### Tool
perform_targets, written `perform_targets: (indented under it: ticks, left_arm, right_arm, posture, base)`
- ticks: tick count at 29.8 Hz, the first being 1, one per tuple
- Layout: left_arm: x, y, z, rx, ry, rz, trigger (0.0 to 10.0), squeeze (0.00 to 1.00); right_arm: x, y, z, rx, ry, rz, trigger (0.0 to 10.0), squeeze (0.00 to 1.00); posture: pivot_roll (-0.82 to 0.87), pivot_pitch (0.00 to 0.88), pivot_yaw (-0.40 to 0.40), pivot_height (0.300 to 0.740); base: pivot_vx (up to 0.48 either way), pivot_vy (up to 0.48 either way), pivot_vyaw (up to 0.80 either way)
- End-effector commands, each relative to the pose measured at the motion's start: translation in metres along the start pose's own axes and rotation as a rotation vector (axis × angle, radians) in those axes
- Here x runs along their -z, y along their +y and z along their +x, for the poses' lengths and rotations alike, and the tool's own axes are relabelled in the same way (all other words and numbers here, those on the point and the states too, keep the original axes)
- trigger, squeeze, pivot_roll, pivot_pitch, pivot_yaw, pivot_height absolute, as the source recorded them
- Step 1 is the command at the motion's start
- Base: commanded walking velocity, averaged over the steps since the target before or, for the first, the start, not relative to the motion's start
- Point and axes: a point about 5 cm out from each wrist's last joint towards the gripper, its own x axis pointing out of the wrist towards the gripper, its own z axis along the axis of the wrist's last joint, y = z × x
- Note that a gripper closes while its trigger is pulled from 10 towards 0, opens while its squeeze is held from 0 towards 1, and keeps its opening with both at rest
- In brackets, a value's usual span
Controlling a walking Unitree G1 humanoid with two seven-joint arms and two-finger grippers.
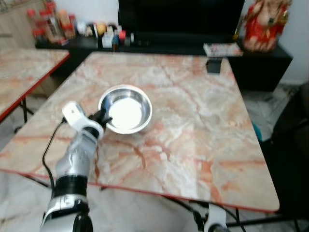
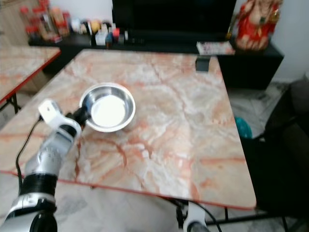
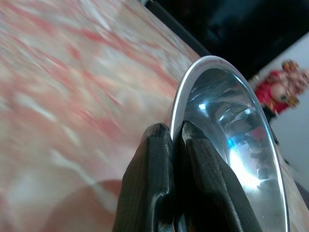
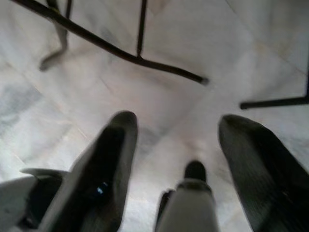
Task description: Setting the table
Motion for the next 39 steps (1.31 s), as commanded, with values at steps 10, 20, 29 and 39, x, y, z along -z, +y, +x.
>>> perform_targets:
  ticks: [10,20,29,39]
  left_arm:
    - [0.004,0.012,-0.02,-0.173,0.056,-0.165,10.0,0.0]
    - [0.023,-0.005,-0.029,-0.166,0.158,-0.104,10.0,0.0]
    - [0.033,0.003,-0.043,-0.225,0.199,-0.079,10.0,0.0]
    - [0.035,0.007,-0.049,-0.263,0.215,-0.084,10.0,0.0]
  right_arm:
    - [0.005,-0.008,-0.002,0.012,0.014,-0.007,10.0,0.0]
    - [0.001,-0.011,-0.002,0.015,0.005,-0.015,10.0,0.0]
    - [0.004,-0.012,-0.003,0.019,0.012,-0.015,10.0,0.0]
    - [0.002,-0.014,-0.002,0.021,0.01,-0.021,10.0,0.0]
  posture:
    - [0.01,0.0,-0.009,0.74]
    - [0.0,0.0,-0.009,0.74]
    - [0.0,0.0,-0.014,0.74]
    - [0.0,0.0,-0.021,0.74]
  base:
    - [0.0,0.0,0.0]
    - [0.0,0.0,0.0]
    - [0.0,0.0,0.0]
    - [0.0,0.0,0.0]
